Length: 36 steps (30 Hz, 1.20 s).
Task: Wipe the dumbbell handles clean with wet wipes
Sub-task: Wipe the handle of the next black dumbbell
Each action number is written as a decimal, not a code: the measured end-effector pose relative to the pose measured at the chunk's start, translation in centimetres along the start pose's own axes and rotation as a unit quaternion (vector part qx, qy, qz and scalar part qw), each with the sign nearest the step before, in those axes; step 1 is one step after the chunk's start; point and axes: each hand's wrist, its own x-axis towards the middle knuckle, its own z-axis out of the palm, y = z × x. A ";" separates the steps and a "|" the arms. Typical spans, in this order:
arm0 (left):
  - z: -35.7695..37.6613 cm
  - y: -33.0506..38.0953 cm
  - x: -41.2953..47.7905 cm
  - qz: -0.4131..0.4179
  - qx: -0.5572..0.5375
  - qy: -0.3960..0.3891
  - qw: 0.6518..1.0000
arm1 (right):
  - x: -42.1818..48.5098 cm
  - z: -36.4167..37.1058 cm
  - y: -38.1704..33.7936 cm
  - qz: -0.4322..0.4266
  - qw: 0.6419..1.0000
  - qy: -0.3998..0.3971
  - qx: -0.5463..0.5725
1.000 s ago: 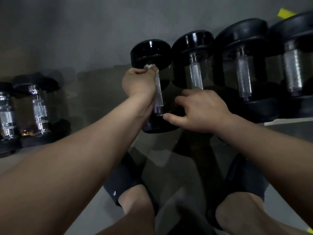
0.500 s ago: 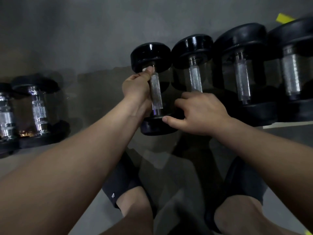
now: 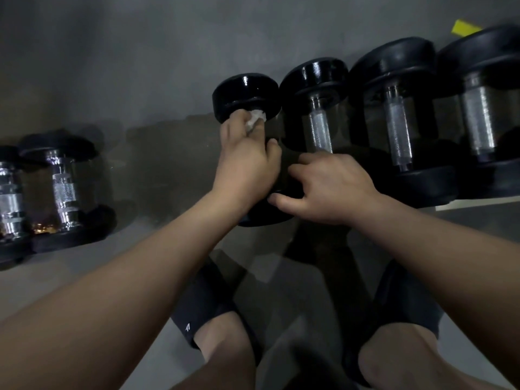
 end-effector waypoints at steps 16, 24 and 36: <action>-0.8 -2.3 1.4 -0.205 -0.295 0.082 0.929 | 0.0 0.2 0.0 0.000 1.000 -0.011 0.001; 0.5 -3.2 3.6 -0.362 -0.610 0.037 0.704 | 0.0 0.1 -0.2 0.003 1.000 -0.024 0.003; -0.2 -4.1 2.5 -0.404 -0.598 -0.116 0.683 | 0.0 0.0 0.1 -0.004 1.000 -0.019 0.005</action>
